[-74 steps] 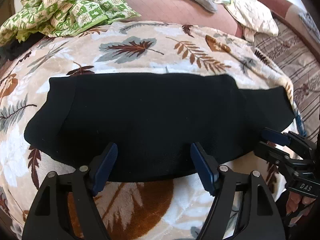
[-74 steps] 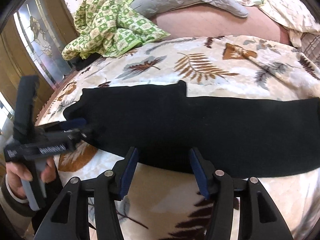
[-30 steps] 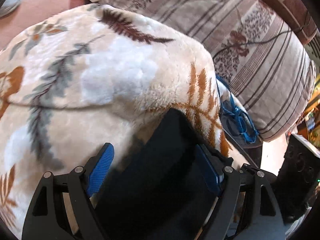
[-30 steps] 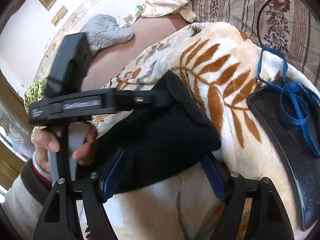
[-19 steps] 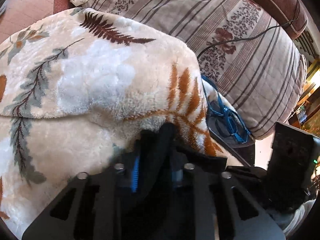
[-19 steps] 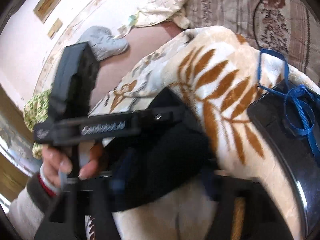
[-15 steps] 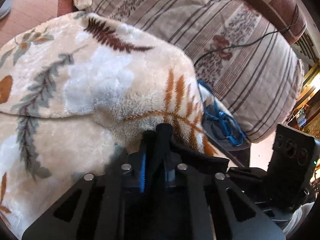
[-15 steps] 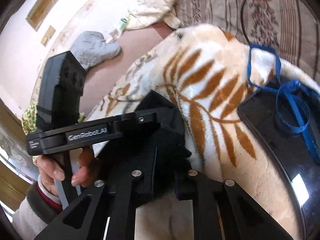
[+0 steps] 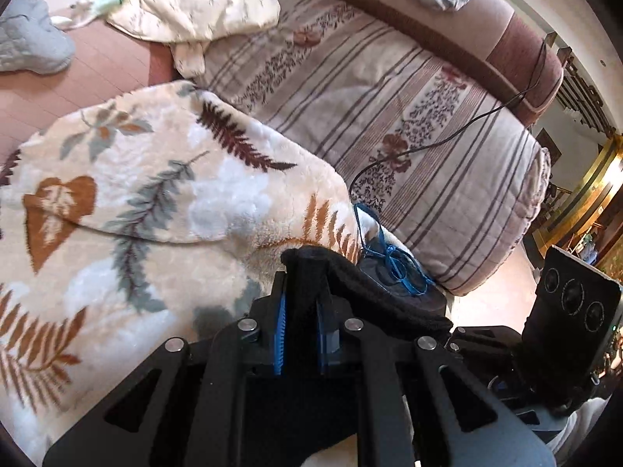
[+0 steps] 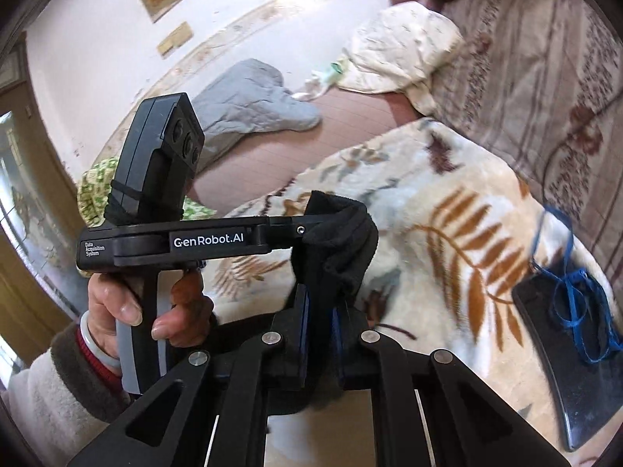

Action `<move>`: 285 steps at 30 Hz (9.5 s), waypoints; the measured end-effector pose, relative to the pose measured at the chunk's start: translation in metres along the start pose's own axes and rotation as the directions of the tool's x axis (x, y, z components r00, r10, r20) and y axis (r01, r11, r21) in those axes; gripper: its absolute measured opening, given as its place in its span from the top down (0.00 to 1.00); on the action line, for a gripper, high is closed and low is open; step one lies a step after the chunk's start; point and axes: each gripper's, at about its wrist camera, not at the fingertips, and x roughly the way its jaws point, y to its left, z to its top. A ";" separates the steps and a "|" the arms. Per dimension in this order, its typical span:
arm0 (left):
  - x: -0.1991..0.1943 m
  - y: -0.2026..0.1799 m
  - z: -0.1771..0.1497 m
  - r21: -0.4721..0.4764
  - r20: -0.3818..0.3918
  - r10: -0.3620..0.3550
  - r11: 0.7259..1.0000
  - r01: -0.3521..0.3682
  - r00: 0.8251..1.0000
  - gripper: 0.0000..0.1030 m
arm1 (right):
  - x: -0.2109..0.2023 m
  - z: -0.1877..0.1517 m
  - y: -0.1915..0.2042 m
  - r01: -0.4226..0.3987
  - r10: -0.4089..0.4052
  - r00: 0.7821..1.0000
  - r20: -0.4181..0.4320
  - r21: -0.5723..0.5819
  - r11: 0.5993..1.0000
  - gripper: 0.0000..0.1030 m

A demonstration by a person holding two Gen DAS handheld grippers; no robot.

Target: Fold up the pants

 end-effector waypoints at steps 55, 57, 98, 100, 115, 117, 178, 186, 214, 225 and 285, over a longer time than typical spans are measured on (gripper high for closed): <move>-0.137 0.070 -0.180 -0.384 0.005 0.336 0.870 -0.309 0.942 0.29 | 0.042 -0.070 0.103 -0.227 0.173 0.929 -0.327 -0.137 0.964 0.59; -0.125 0.060 -0.178 -0.342 -0.022 0.358 0.875 -0.343 0.933 0.29 | 0.042 -0.069 0.096 -0.214 0.163 0.931 -0.328 -0.125 0.969 0.59; -0.145 0.053 -0.164 -0.454 0.013 0.536 0.756 -0.472 0.844 0.58 | 0.069 -0.048 0.103 -0.062 0.002 0.957 -0.290 -0.195 0.979 0.50; -0.137 0.056 -0.163 -0.459 0.003 0.533 0.752 -0.473 0.846 0.58 | 0.067 -0.050 0.103 -0.068 0.010 0.958 -0.288 -0.193 0.979 0.50; -0.108 0.083 -0.176 -0.488 -0.062 0.534 0.721 -0.492 0.843 0.50 | 0.089 -0.075 0.103 -0.053 -0.030 0.940 -0.340 -0.233 0.971 0.48; -0.109 0.085 -0.176 -0.496 -0.057 0.524 0.724 -0.480 0.849 0.50 | 0.089 -0.075 0.104 -0.049 -0.037 0.940 -0.340 -0.239 0.970 0.48; -0.270 0.103 -0.350 -0.868 -0.066 0.693 0.316 -0.384 0.718 0.26 | 0.169 -0.084 0.308 -0.423 0.191 0.851 -0.488 -0.423 0.801 0.25; -0.268 0.114 -0.350 -0.886 -0.008 0.690 0.330 -0.325 0.723 0.19 | 0.211 -0.090 0.354 -0.511 0.213 0.808 -0.549 -0.473 0.718 0.21; -0.266 0.116 -0.334 -0.835 0.189 0.697 0.485 -0.260 0.692 0.84 | 0.253 -0.090 0.379 -0.641 0.300 0.691 -0.658 -0.364 0.676 0.78; -0.255 0.032 -0.270 -0.594 0.343 0.676 0.694 -0.407 0.652 0.85 | 0.152 -0.006 0.312 -0.572 0.420 0.792 -0.444 -0.296 0.765 0.69; -0.137 0.046 -0.207 -0.362 0.027 0.676 0.694 -0.623 0.736 0.45 | 0.093 -0.058 0.113 -0.051 -0.148 0.887 -0.437 -0.412 0.910 0.45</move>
